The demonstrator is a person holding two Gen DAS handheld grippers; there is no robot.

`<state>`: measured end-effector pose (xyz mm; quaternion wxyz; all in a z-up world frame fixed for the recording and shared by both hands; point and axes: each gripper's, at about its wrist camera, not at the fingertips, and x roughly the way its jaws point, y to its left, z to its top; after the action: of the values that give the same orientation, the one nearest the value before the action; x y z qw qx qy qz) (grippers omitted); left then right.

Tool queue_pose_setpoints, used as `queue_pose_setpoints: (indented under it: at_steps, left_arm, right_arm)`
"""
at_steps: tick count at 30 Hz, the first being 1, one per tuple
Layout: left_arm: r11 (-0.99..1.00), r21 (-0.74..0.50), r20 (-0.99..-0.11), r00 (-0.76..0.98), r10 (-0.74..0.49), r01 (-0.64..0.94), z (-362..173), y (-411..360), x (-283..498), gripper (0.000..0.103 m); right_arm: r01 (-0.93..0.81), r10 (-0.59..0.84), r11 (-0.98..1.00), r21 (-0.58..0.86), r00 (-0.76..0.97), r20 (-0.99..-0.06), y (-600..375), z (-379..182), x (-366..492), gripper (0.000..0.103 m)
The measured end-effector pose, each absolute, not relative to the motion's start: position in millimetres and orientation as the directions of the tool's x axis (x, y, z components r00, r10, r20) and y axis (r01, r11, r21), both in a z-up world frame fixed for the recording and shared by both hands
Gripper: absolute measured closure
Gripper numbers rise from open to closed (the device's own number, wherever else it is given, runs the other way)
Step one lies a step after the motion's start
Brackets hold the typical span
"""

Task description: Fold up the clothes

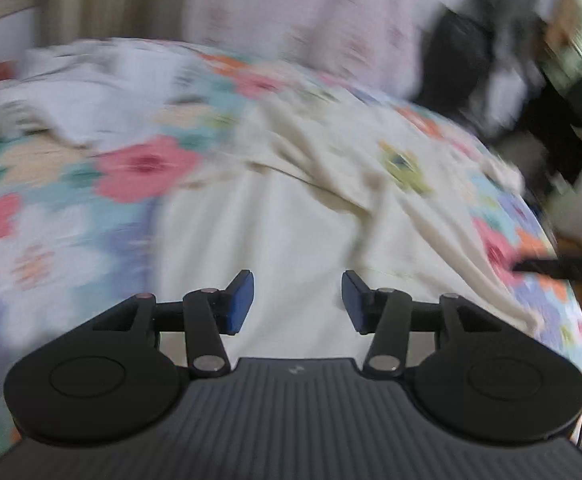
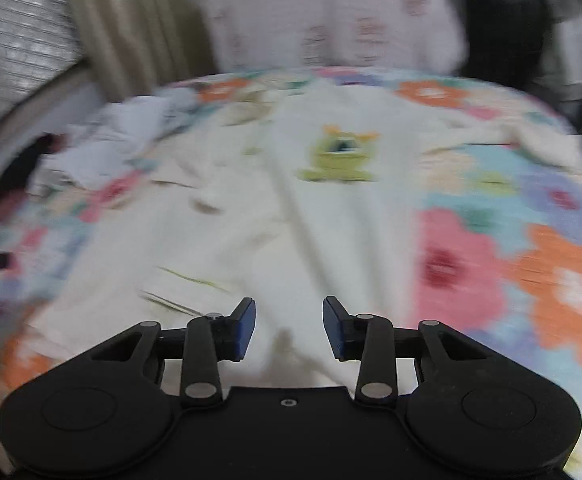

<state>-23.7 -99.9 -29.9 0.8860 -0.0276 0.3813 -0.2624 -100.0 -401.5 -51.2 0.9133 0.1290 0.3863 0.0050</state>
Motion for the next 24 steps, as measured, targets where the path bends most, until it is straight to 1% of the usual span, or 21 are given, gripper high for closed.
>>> queue_pose_setpoints:
  at_steps: [2,4,5,6,9,11,12,13,14,16,17,18,20,24]
  left_arm:
    - [0.836,-0.244,-0.666,0.541,-0.513,0.491,-42,-134,-10,0.055]
    - [0.816,-0.230,-0.688,0.504,-0.522,0.531,-58,-169,3,0.049]
    - [0.807,-0.215,-0.703,0.486,-0.518,0.549,-65,-187,9,0.048]
    - [0.798,-0.200,-0.719,0.469,-0.514,0.568,-73,-205,14,0.048]
    - [0.774,-0.137,-0.758,0.437,-0.484,0.618,-96,-249,27,0.039]
    - [0.781,-0.096,-0.781,0.440,-0.443,0.617,-110,-266,39,0.039]
    - [0.781,-0.090,-0.786,0.438,-0.437,0.618,-117,-267,44,0.041]
    - [0.781,-0.083,-0.791,0.436,-0.430,0.619,-123,-268,48,0.063]
    - [0.779,-0.073,-0.797,0.433,-0.421,0.623,-123,-269,51,0.079]
    - [0.760,-0.089,-0.798,0.410,-0.441,0.644,-114,-264,55,0.091]
    - [0.755,-0.081,-0.788,0.422,-0.448,0.650,-107,-259,57,0.091]
    - [0.752,-0.051,-0.775,0.449,-0.446,0.658,-97,-253,56,0.099]
    - [0.763,0.054,-0.744,0.535,-0.400,0.645,-74,-238,60,0.099]
    - [0.837,0.127,-0.682,0.659,-0.317,0.533,-26,-179,93,0.099]
  right_arm:
    - [0.035,0.157,0.966,0.255,0.708,-0.689,-392,-60,-74,0.060]
    - [0.006,0.181,0.965,0.261,0.707,-0.684,-388,-67,-53,0.060]
    - [-0.005,0.191,0.964,0.265,0.705,-0.682,-389,-71,-42,0.060]
    - [-0.009,0.200,0.962,0.273,0.704,-0.682,-391,-73,-37,0.060]
    - [-0.001,0.215,0.955,0.297,0.694,-0.687,-400,-77,-21,0.060]
    - [0.006,0.216,0.954,0.301,0.684,-0.697,-405,-81,-14,0.060]
    - [0.005,0.218,0.953,0.302,0.678,-0.702,-408,-82,-12,0.060]
    - [0.008,0.217,0.954,0.300,0.671,-0.709,-410,-86,-7,0.060]
    - [0.013,0.211,0.956,0.294,0.663,-0.718,-411,-90,-2,0.060]
    - [0.030,0.193,0.961,0.276,0.644,-0.740,-414,-99,7,0.060]
    - [0.042,0.180,0.963,0.265,0.632,-0.753,-416,-104,12,0.060]
    - [0.044,0.173,0.966,0.254,0.623,-0.763,-419,-107,17,0.060]
    - [0.039,0.146,0.976,0.214,0.612,-0.777,-422,-111,28,0.060]
    - [0.016,0.098,0.991,0.134,0.598,-0.795,-421,-109,45,0.060]
